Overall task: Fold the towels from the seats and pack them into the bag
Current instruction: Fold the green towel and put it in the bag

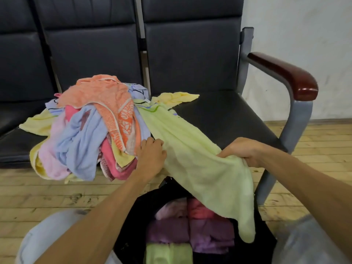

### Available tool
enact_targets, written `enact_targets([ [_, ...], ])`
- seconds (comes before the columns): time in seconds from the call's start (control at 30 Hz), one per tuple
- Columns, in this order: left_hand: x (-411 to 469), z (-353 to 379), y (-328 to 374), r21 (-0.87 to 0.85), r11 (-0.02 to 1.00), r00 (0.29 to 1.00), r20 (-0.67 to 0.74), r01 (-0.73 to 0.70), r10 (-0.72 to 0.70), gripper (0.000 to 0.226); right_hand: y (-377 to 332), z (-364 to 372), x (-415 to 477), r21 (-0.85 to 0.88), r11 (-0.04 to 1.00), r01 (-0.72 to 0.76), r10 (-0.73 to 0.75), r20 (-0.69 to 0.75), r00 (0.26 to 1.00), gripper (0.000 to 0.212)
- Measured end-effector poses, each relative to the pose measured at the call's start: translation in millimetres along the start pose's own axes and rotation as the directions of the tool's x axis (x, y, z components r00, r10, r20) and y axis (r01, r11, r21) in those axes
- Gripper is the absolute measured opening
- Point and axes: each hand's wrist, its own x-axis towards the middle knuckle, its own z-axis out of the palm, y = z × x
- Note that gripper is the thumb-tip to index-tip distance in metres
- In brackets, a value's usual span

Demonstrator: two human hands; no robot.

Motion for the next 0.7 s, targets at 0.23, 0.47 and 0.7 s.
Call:
enact_targets([
  [0.23,-23,-16,14,-0.538,0.835,0.993,0.03,0.114,-0.115,0.014,-3,0,-3,0.196,0.98,0.042,-0.043,0.0,0.999,0.026],
  [0.47,-40,-50,0,-0.898,0.204,0.889,0.31,0.391,-0.338,0.027,-2,3,-3,0.388,0.915,0.111,-0.124,0.01,0.992,0.025],
  [0.7,-57,-65,-37,-0.839,-0.114,0.775,0.536,0.532,-0.334,0.02,-6,6,-9,0.373,0.906,0.2,-0.194,-0.054,0.98,0.032],
])
